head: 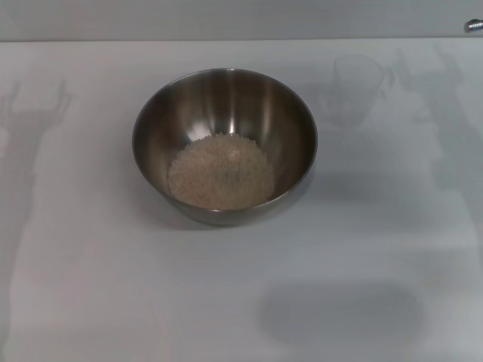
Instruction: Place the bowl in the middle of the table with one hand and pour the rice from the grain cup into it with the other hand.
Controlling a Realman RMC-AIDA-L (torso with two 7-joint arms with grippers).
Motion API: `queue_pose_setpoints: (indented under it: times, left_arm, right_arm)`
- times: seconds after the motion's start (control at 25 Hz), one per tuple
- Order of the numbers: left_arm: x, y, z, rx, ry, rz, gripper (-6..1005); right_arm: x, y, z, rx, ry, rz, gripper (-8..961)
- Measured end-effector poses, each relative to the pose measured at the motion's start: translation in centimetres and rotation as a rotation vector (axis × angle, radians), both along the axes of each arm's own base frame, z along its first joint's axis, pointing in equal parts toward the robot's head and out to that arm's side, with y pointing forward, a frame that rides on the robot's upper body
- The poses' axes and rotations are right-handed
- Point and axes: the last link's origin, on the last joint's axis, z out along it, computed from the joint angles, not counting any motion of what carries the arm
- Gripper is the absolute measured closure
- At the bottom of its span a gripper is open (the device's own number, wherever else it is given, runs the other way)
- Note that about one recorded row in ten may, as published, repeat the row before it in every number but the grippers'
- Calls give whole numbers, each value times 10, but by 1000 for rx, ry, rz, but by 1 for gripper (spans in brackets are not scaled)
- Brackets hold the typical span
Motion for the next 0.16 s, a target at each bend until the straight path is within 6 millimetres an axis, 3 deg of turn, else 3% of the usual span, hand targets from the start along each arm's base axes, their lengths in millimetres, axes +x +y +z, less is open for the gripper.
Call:
queue_pose_setpoints:
  times: [0.16]
  left_arm:
    - [1,0,2,8,7,-10,186]
  right_arm:
    - [1,-2,0,0,-1,5,281]
